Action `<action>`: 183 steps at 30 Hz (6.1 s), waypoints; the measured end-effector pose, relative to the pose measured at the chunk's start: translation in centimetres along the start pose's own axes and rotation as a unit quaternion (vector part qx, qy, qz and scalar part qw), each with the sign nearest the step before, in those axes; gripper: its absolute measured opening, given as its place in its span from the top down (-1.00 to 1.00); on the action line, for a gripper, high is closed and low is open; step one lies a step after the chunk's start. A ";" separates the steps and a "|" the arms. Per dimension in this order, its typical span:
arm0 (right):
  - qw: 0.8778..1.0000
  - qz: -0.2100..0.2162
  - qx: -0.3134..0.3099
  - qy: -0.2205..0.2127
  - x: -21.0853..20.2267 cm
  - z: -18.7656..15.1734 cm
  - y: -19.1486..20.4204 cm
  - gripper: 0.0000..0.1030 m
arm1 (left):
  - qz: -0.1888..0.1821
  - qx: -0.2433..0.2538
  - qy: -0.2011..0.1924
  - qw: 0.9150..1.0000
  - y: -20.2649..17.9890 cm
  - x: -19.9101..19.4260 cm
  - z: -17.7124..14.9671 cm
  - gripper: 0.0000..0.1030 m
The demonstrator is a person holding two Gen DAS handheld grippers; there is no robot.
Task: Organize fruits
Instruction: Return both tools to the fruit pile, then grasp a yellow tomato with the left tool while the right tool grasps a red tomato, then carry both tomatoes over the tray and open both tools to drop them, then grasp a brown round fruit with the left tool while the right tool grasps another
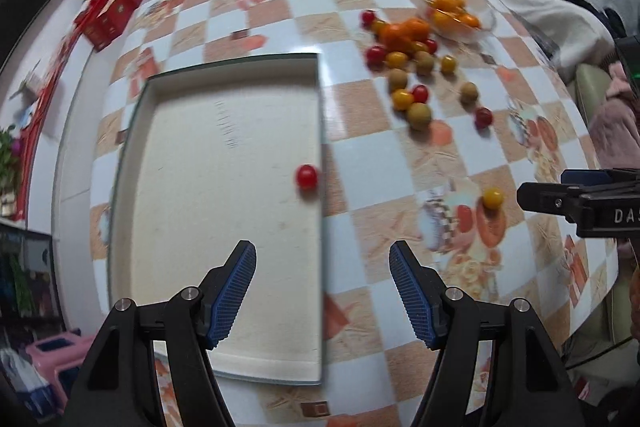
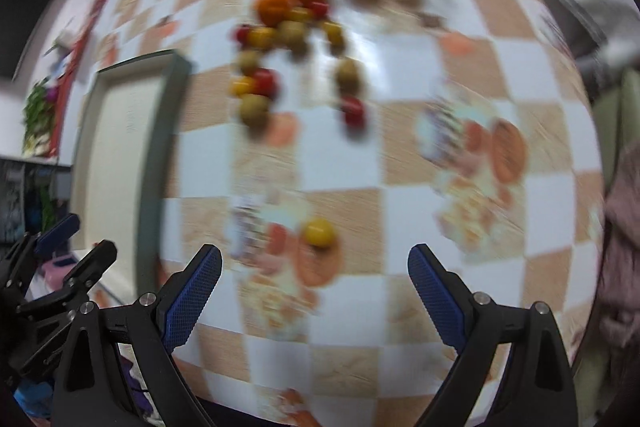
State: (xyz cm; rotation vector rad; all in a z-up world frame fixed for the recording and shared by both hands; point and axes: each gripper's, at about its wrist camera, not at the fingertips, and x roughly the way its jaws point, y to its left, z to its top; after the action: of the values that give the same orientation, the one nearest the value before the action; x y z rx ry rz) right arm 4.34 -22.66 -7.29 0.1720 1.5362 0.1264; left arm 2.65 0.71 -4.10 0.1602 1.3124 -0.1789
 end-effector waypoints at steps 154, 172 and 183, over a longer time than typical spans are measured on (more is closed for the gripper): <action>0.978 0.035 -0.201 0.036 9.8 8.3 23.4 -0.59 | 0.056 -0.161 0.030 0.985 14.6 7.0 -1.1 -0.56; 0.997 -0.010 -0.062 -0.051 2.1 8.1 9.9 -0.77 | 0.013 -0.083 -0.014 0.996 6.0 2.0 2.6 -0.56; 0.999 -0.042 0.011 -0.017 3.3 7.7 -0.6 -0.77 | -0.034 -0.021 -0.007 0.999 -4.5 3.1 5.1 -0.56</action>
State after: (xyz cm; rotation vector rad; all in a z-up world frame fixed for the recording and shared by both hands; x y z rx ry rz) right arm 12.14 -22.90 -10.49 0.1266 1.5083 0.0391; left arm 7.18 -4.92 -5.95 0.0794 1.3081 -0.2099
